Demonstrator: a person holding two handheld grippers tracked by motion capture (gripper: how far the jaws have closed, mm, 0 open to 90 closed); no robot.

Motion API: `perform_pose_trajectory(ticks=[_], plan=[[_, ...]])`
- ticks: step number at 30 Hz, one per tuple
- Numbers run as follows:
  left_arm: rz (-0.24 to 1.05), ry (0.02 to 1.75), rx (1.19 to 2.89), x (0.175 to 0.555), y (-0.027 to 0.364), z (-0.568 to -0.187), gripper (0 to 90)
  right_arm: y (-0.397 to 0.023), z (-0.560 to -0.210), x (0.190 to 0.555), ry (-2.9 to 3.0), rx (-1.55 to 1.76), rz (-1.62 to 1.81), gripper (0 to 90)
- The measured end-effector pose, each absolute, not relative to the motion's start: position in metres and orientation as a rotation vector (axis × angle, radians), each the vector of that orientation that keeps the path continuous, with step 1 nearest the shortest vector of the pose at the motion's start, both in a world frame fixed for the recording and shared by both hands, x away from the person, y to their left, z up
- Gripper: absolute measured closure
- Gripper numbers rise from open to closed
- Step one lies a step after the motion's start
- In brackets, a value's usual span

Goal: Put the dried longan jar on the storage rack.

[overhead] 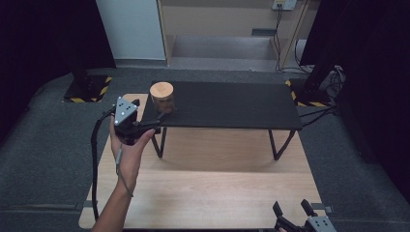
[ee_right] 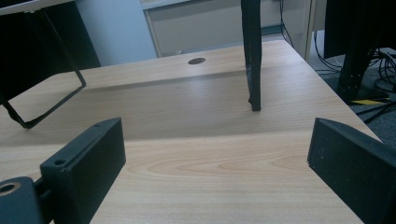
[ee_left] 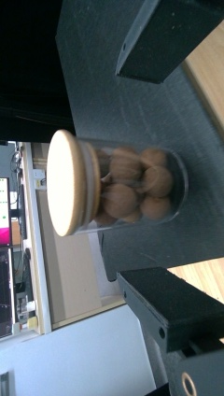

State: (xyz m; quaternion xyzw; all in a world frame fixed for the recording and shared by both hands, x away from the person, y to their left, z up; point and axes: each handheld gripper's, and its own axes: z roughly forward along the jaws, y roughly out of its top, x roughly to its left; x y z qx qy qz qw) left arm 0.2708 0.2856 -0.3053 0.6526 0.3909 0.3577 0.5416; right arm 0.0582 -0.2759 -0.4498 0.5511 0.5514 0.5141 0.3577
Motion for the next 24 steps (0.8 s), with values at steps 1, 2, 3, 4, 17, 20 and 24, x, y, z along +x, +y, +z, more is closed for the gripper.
perform_pose_trajectory(ticks=[1,2,3,4,17,20,24], plan=[[0.853,0.927,1.550,0.269,0.286,-0.306,2.5,-0.275,-0.450,0.058,1.423,1.422,1.327,4.3],[0.852,0.928,1.546,0.266,0.287,-0.308,2.6,-0.275,-0.450,0.058,1.423,1.421,1.327,4.3],[0.851,0.926,1.559,0.262,0.288,-0.308,2.3,-0.275,-0.450,0.059,1.423,1.419,1.329,4.3],[0.851,0.926,1.559,0.262,0.288,-0.308,2.5,-0.275,-0.450,0.059,1.423,1.419,1.329,4.3],[0.828,0.945,1.520,0.220,0.302,-0.341,2.8,-0.271,-0.453,0.063,1.444,1.417,1.337,4.1],[0.822,0.964,1.525,0.209,0.305,-0.353,3.1,-0.270,-0.454,0.064,1.448,1.418,1.339,4.0],[0.812,0.992,1.525,0.196,0.308,-0.369,3.1,-0.268,-0.456,0.066,1.459,1.419,1.343,3.9]])
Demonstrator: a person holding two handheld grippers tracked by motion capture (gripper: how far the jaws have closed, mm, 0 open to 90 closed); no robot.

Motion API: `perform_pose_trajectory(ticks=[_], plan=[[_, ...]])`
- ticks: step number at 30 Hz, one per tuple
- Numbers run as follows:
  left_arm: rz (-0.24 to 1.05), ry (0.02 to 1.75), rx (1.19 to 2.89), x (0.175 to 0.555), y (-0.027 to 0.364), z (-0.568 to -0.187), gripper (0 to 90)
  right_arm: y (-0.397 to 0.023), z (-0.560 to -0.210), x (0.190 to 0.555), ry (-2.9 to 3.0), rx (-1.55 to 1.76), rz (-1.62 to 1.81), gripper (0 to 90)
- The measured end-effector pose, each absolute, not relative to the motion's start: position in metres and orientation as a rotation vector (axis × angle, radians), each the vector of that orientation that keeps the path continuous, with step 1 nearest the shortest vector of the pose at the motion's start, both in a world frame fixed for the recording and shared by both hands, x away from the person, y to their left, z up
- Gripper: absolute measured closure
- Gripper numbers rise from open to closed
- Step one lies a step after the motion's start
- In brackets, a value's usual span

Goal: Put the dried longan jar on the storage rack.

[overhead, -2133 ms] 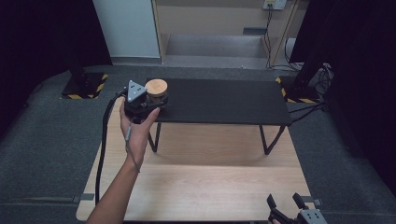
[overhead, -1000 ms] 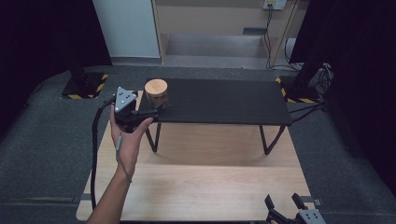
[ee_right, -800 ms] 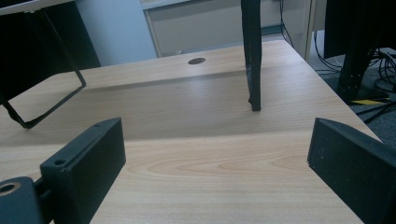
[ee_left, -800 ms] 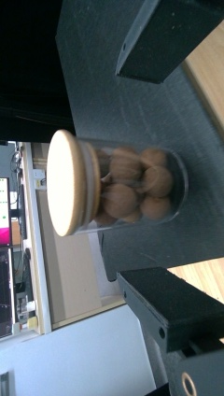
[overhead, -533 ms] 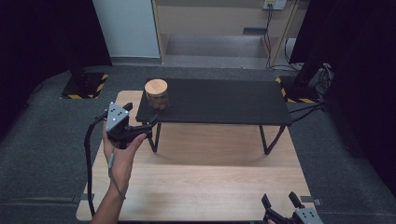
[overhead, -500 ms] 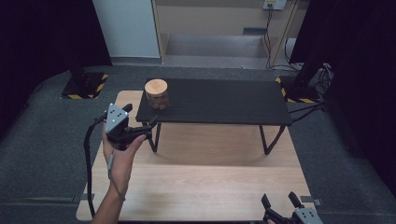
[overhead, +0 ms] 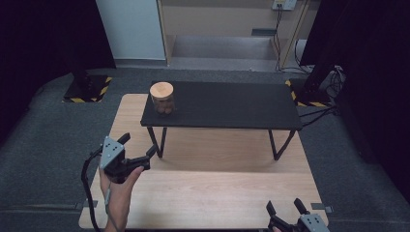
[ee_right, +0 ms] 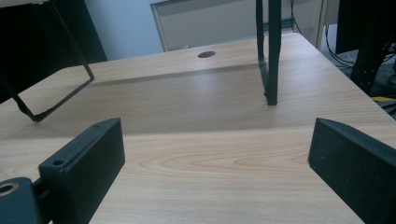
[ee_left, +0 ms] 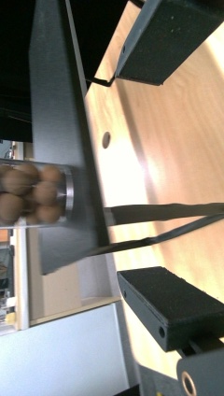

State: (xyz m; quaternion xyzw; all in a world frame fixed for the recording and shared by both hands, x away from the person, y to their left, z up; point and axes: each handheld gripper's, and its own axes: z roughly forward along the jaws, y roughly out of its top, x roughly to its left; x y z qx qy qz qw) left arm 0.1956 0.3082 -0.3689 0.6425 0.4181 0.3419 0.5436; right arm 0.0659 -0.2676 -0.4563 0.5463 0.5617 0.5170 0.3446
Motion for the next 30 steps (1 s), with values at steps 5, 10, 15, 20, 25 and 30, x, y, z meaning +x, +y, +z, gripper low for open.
perform_pose_trajectory(ticks=[5,10,15,20,25,30], plan=[[0.821,1.001,1.544,0.180,0.310,-0.387,3.1,-0.265,-0.457,0.068,1.469,1.414,1.348,3.9],[0.813,1.014,1.558,0.165,0.314,-0.411,3.1,-0.264,-0.457,0.069,1.471,1.411,1.351,3.9],[0.813,1.040,1.538,0.146,0.321,-0.432,2.9,-0.263,-0.458,0.069,1.476,1.412,1.350,3.8],[0.883,1.052,1.516,0.128,0.319,-0.448,2.9,-0.262,-0.460,0.070,1.477,1.415,1.345,3.8],[0.880,1.071,1.501,0.119,0.324,-0.460,2.8,-0.261,-0.464,0.071,1.461,1.417,1.347,3.8],[0.888,1.083,1.500,0.114,0.329,-0.467,2.9,-0.261,-0.464,0.071,1.452,1.419,1.345,3.8]])
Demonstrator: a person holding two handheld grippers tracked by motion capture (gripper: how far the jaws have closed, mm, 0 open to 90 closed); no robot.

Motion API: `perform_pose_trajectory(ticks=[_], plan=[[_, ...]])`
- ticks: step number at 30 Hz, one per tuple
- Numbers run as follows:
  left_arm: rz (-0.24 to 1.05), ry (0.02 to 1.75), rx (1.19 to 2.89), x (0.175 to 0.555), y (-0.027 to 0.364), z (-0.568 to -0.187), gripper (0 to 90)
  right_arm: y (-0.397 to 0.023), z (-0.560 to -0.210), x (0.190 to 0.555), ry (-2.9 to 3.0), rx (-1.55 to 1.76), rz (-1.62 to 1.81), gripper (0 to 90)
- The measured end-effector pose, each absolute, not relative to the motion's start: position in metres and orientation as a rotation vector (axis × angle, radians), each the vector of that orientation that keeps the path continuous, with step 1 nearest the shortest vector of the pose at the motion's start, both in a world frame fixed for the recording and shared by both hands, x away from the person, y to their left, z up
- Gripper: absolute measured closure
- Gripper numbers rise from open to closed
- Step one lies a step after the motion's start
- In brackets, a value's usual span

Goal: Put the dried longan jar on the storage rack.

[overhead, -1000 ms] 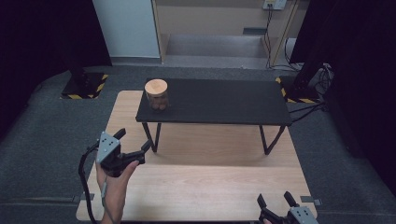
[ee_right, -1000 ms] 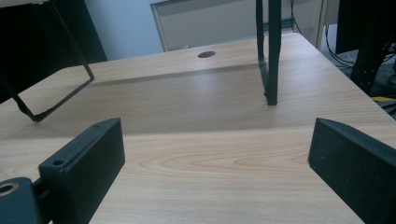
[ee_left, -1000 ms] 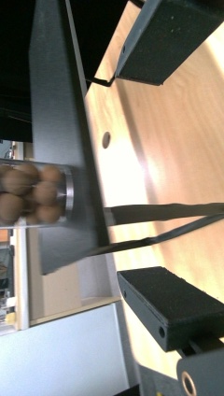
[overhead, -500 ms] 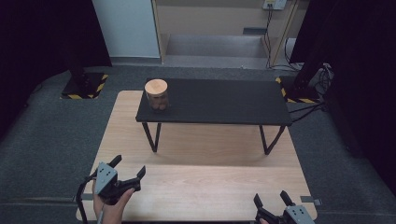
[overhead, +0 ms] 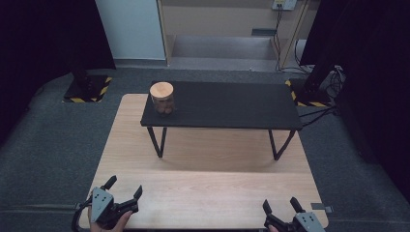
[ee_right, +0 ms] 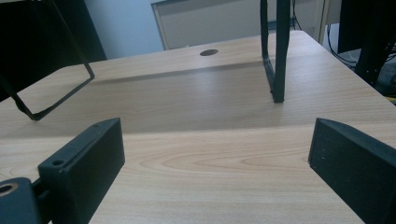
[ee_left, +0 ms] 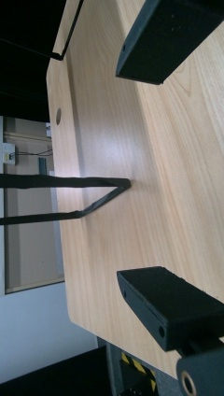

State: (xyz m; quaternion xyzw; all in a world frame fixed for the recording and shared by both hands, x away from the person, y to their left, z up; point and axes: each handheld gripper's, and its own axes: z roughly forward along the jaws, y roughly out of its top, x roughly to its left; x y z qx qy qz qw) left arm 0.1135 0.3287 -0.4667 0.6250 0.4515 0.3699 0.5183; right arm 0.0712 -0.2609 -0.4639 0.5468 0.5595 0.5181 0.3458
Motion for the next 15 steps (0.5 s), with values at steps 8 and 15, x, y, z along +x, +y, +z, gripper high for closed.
perform_pose_trajectory(ticks=[8,15], plan=[[0.898,1.081,1.497,0.1130,0.3314,-0.4666,3.0,-0.2605,-0.4622,0.0725,1.452,1.416,1.342,3.8],[0.884,1.081,1.497,0.1138,0.3298,-0.4674,3.0,-0.2610,-0.4636,0.0715,1.451,1.426,1.336,3.8]])
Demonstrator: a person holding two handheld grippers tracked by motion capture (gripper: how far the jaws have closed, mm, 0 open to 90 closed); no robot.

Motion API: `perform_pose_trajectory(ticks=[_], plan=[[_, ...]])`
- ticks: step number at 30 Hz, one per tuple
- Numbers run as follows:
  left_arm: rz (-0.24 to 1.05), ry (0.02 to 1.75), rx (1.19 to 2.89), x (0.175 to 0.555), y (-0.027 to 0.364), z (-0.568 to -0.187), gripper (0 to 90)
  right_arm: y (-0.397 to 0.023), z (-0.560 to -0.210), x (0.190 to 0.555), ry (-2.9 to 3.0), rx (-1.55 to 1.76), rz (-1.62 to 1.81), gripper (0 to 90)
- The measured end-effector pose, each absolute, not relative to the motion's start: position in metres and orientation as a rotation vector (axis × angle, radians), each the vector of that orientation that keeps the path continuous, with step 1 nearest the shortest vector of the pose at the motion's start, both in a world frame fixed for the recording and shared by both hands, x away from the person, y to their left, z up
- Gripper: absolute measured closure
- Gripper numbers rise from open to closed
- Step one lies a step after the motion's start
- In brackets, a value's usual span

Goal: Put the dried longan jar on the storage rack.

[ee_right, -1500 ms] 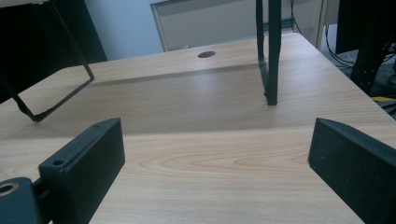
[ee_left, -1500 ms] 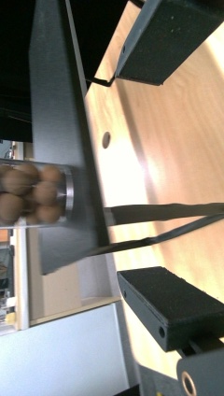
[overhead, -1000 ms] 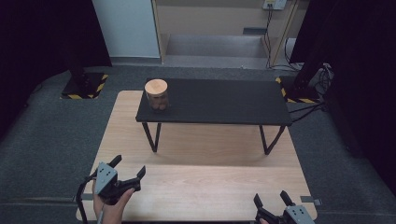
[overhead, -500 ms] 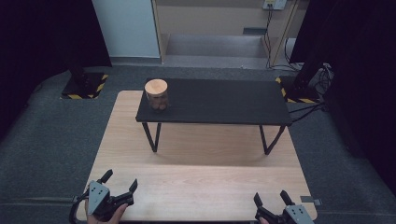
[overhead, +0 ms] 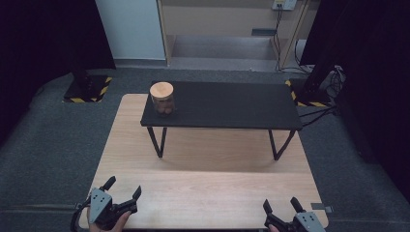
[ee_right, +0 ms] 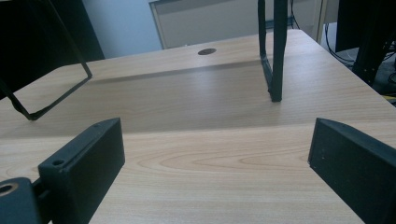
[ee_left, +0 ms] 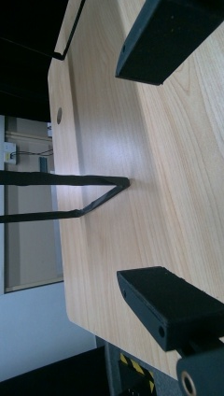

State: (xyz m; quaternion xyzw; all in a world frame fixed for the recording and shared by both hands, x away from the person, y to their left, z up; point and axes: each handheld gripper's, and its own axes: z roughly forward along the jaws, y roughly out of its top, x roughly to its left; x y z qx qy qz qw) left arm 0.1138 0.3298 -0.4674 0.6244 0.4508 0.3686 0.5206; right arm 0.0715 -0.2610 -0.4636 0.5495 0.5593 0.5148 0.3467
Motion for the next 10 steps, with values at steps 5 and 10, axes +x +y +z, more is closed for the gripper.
perform_pose_trajectory(ticks=[5,10], plan=[[0.883,1.082,1.500,0.1158,0.3267,-0.4662,3.0,-0.2626,-0.4643,0.0711,1.448,1.430,1.337,3.8],[0.893,1.072,1.506,0.1127,0.3243,-0.4620,2.8,-0.2629,-0.4633,0.0667,1.439,1.418,1.356,3.8]])
